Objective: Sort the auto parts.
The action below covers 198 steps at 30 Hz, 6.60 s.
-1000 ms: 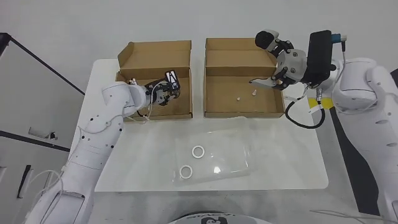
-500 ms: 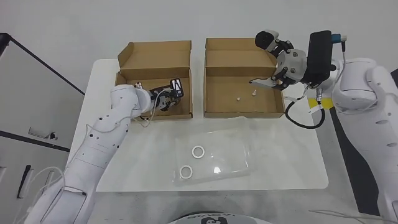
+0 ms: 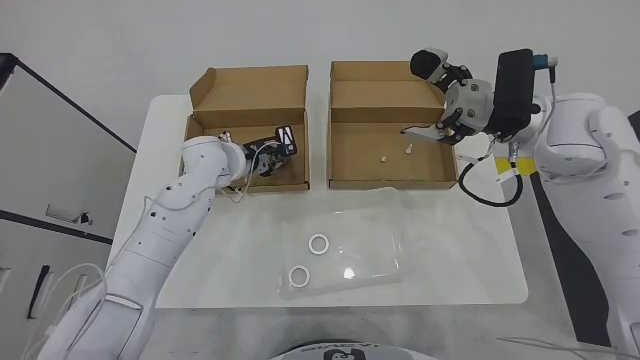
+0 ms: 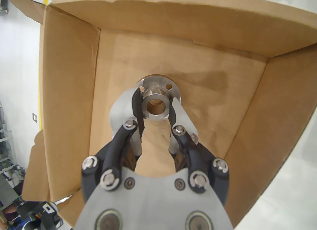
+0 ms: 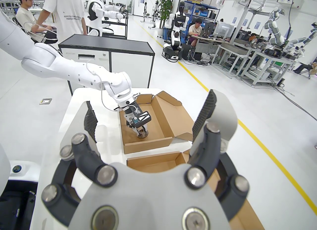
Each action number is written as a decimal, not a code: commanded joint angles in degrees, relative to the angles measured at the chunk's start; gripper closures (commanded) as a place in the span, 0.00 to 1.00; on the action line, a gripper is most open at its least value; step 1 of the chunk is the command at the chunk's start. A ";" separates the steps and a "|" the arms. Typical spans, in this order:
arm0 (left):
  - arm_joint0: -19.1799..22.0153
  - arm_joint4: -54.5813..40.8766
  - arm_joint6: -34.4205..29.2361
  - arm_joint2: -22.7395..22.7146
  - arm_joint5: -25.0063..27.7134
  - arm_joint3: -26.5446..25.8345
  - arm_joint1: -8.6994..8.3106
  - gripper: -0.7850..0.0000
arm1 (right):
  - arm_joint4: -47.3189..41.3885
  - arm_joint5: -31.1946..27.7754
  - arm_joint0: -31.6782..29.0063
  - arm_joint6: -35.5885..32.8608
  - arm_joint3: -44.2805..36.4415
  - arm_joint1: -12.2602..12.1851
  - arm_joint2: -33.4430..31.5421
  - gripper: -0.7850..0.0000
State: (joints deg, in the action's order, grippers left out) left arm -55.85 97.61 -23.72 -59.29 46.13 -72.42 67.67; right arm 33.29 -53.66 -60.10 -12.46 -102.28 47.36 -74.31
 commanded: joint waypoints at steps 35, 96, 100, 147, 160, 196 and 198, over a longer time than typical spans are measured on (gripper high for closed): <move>-19.10 -40.66 -27.53 -9.72 6.90 -43.26 -8.65 0.00 | 0.00 0.00 0.00 0.00 0.00 0.00 0.00 0.00; -7.25 -38.70 -26.66 16.81 -0.65 -29.50 -11.47 0.56 | 0.00 0.00 0.00 0.00 0.00 0.00 0.00 0.00; -6.32 -36.70 -25.66 17.98 -0.68 -28.98 -11.08 0.59 | 0.00 0.00 0.00 0.00 0.00 0.00 0.00 0.00; -0.28 -28.96 -25.70 24.74 5.24 -26.10 -9.01 0.65 | 0.00 0.00 0.00 0.00 0.00 0.00 0.00 0.00; 0.22 -27.51 -24.47 25.70 6.38 -24.00 -8.76 0.66 | 0.00 0.00 0.00 0.00 0.00 0.00 0.00 0.00; 0.32 -25.09 -23.09 26.35 6.71 -22.90 -8.65 0.74 | 0.00 0.00 0.00 0.00 0.00 0.00 0.00 0.00; 0.43 -24.80 -22.90 26.41 6.84 -22.74 -8.62 0.85 | 0.00 0.00 0.00 0.00 0.00 0.00 0.00 0.00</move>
State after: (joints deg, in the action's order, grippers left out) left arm -55.46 72.67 -46.69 -32.91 52.91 -95.22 59.04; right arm 33.29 -53.66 -60.10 -12.46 -102.28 47.36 -74.31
